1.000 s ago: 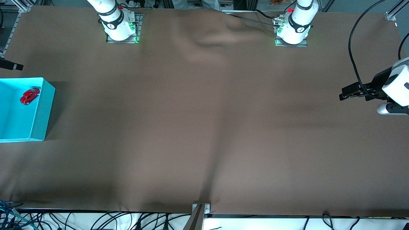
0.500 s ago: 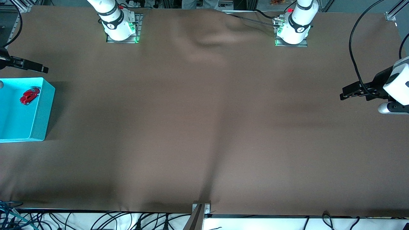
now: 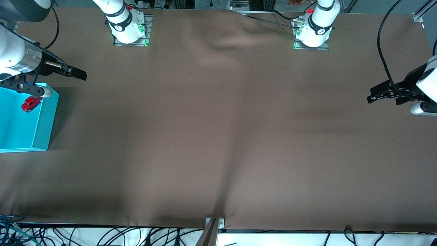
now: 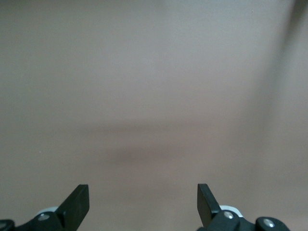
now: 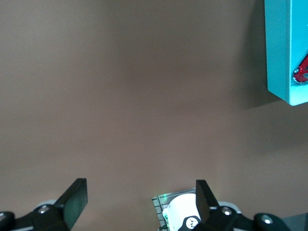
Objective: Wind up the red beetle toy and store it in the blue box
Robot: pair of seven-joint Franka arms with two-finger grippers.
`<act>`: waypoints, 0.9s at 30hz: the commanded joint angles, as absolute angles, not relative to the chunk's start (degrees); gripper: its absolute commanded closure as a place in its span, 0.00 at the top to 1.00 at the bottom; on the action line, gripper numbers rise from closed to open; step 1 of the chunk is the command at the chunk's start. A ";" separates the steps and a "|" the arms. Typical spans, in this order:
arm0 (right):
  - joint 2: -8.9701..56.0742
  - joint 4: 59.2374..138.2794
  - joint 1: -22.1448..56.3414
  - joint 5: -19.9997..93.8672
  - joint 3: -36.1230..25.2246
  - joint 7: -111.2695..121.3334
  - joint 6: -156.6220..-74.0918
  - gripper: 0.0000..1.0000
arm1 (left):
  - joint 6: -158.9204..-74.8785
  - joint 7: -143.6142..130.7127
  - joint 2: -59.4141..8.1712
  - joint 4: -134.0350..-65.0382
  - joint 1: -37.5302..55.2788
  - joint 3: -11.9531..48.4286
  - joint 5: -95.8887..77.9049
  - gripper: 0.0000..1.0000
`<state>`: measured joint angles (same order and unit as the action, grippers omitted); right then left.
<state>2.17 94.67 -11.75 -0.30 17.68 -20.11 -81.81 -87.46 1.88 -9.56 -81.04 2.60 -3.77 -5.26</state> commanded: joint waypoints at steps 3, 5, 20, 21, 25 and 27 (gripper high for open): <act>1.49 95.45 -9.93 -1.06 17.05 -20.92 -82.88 1.00 | -87.45 3.52 -8.53 -81.56 2.81 -4.04 -5.01 0.99; 1.49 95.27 -9.76 -1.05 16.53 -20.66 -82.97 1.00 | -87.45 3.52 -8.44 -81.65 2.90 -3.96 -5.27 0.99; 1.05 93.52 -6.94 -0.88 9.93 -17.41 -84.38 1.00 | -87.54 3.08 -8.61 -81.39 2.55 -2.02 -4.92 0.99; 0.88 93.34 -6.94 -0.70 9.93 -16.53 -84.38 1.00 | -87.54 3.08 -8.61 -81.39 2.55 -2.02 -4.92 0.99; -0.09 92.73 -7.03 -0.44 9.32 -14.86 -83.85 1.00 | -87.54 3.08 -8.70 -81.39 2.55 -2.02 -4.92 0.99; -0.09 92.72 -7.03 -0.44 9.32 -14.50 -83.94 1.00 | -87.54 3.08 -8.70 -81.39 2.46 -2.02 -4.92 1.00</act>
<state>1.15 93.38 -7.97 -0.37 10.60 -16.61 -84.60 -87.46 2.10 -9.47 -81.04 2.61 -2.04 -5.26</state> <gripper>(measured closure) 0.000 0.004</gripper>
